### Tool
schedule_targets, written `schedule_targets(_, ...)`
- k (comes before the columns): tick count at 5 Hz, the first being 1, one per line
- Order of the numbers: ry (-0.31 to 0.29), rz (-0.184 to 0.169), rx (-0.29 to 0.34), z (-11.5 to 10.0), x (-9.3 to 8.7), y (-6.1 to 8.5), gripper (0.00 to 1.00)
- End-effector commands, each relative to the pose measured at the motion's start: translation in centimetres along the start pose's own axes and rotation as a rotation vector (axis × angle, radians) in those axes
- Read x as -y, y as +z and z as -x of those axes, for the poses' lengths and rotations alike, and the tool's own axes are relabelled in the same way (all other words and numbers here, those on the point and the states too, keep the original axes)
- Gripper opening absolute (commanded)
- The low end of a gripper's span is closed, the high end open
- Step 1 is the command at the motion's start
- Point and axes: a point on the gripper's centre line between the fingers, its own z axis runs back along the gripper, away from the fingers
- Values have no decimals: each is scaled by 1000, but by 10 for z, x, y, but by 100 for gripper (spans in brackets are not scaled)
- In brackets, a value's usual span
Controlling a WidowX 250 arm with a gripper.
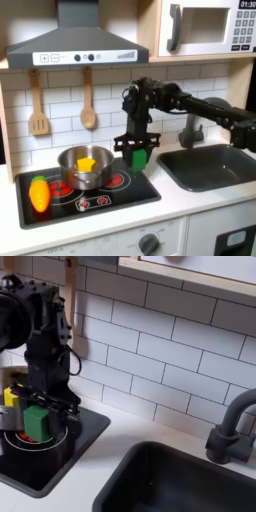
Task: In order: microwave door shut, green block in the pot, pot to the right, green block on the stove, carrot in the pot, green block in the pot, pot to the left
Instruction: 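Put the green block in the pot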
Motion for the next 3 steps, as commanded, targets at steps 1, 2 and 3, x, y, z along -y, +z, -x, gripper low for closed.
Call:
schedule_targets(1, 57, -25, 48, -12, -22, 14, 0)
schedule_targets(2, 74, -34, 51, -21, -30, 13, 0)
schedule_targets(3, 97, -38, 62, -34, -37, 13, 0)
